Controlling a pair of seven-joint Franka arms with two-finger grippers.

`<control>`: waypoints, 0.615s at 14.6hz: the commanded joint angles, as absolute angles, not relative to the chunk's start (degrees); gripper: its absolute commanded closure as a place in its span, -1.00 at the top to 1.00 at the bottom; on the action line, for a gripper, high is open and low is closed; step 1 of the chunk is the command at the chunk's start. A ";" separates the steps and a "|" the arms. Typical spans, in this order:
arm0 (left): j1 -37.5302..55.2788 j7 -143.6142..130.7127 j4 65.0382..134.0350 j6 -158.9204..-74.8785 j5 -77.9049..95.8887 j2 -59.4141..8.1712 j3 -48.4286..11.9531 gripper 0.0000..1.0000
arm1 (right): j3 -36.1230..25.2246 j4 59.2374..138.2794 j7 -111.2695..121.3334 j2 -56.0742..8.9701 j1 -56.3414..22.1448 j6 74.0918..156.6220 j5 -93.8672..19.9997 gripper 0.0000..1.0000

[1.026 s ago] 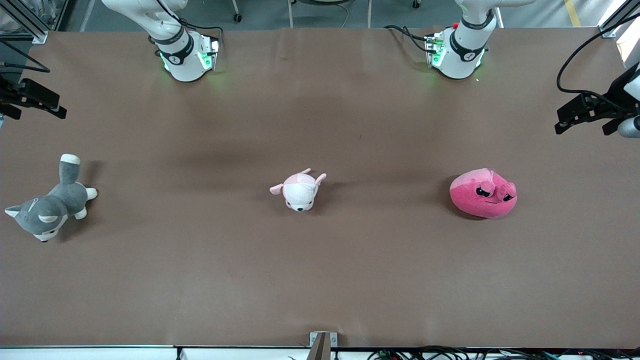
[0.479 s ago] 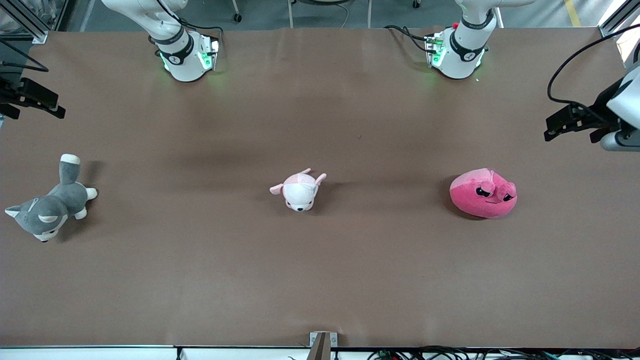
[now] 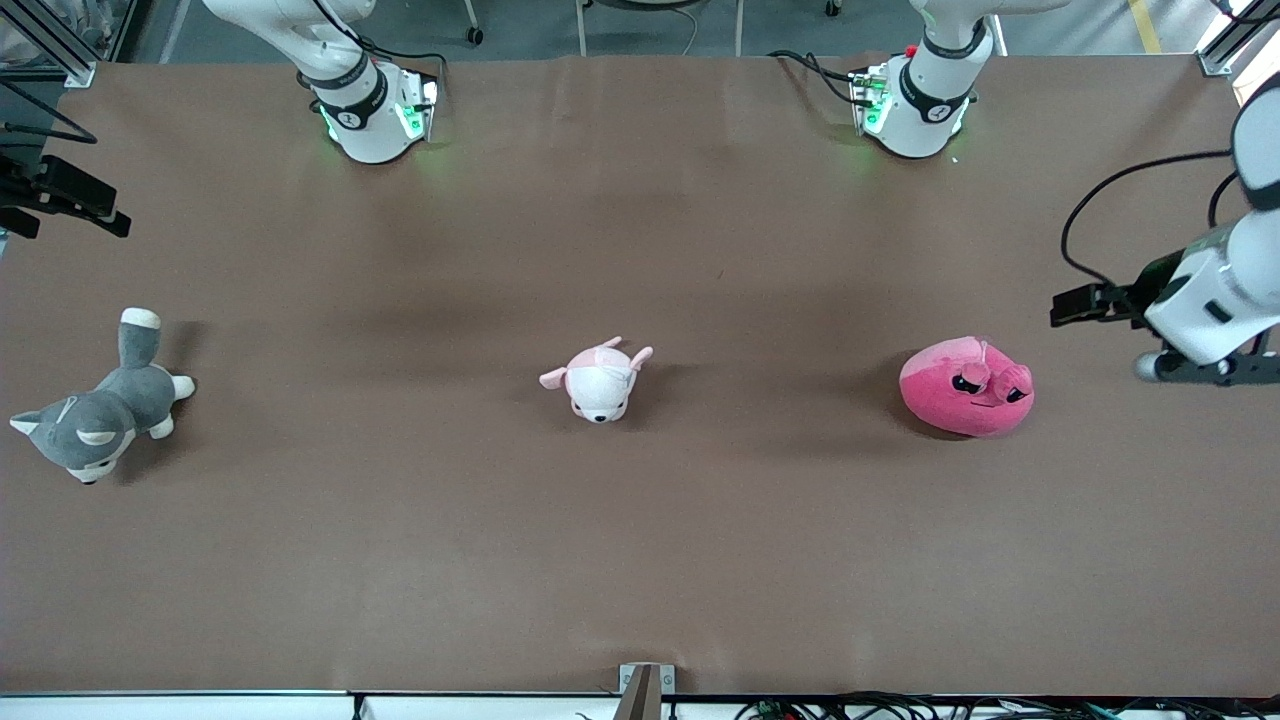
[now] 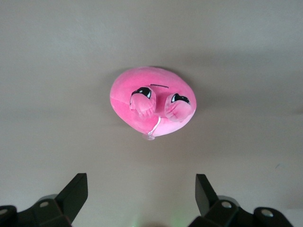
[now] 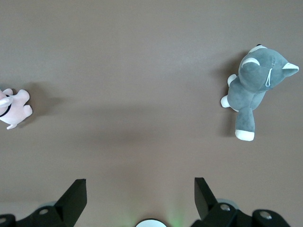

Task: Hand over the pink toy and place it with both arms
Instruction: 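Lower the left gripper over the hot-pink plush and close on it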

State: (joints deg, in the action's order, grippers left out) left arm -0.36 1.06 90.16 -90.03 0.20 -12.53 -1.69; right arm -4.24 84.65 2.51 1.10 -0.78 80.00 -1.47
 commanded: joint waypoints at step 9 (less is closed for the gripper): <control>-1.66 0.62 89.65 -89.91 -0.53 -24.17 -1.41 1.00 | -3.96 85.25 1.49 2.11 -0.62 79.80 -2.37 1.00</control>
State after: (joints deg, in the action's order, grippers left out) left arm -0.69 1.05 90.32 -90.05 0.12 -23.36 -1.32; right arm -4.20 84.64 2.51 1.10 -0.78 79.99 -1.47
